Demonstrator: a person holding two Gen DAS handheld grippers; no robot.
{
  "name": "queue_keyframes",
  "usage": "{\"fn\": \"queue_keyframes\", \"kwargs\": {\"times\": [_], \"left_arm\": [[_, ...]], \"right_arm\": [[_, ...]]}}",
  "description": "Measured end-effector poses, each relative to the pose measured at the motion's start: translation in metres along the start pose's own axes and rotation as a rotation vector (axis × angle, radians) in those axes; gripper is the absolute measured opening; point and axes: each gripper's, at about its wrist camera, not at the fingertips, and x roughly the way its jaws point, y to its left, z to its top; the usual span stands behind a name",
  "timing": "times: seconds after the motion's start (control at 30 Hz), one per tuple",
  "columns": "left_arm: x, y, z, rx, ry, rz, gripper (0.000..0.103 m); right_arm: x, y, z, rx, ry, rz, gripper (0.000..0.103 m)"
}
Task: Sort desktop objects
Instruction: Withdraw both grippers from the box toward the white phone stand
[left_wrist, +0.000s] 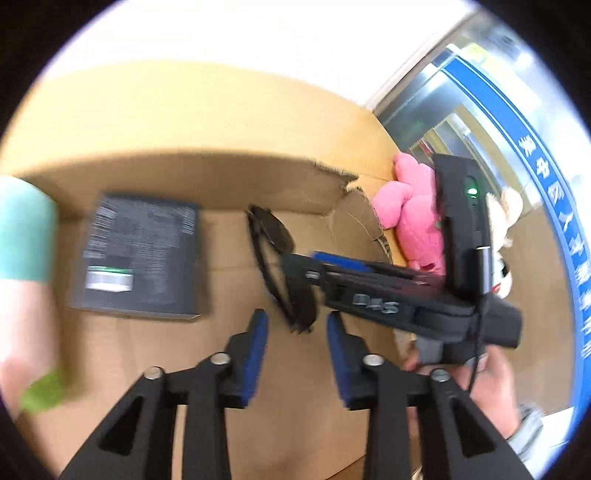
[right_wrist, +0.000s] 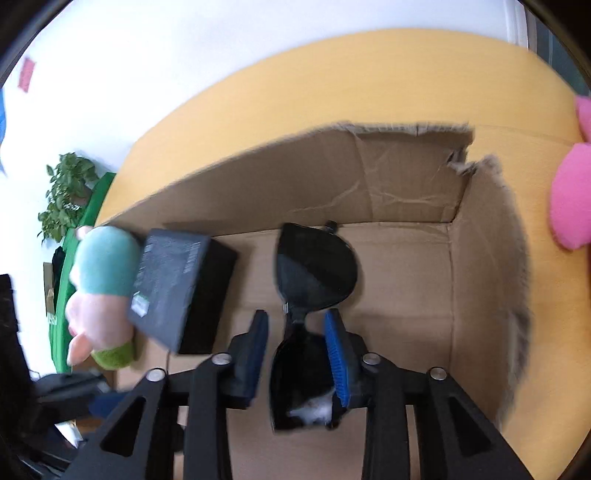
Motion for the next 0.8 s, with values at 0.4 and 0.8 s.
{"fn": "queue_keyframes", "kwargs": {"times": [0.4,0.8], "left_arm": [[-0.167,-0.048,-0.133,0.196,-0.571,0.393,0.081],[-0.174,-0.037,-0.234,0.209,-0.542,0.448,0.081]], "right_arm": [[-0.162,0.081,-0.163,-0.192,-0.412,-0.24,0.102],[-0.167,0.143,-0.279,-0.358,-0.496,-0.331,0.103]]}}
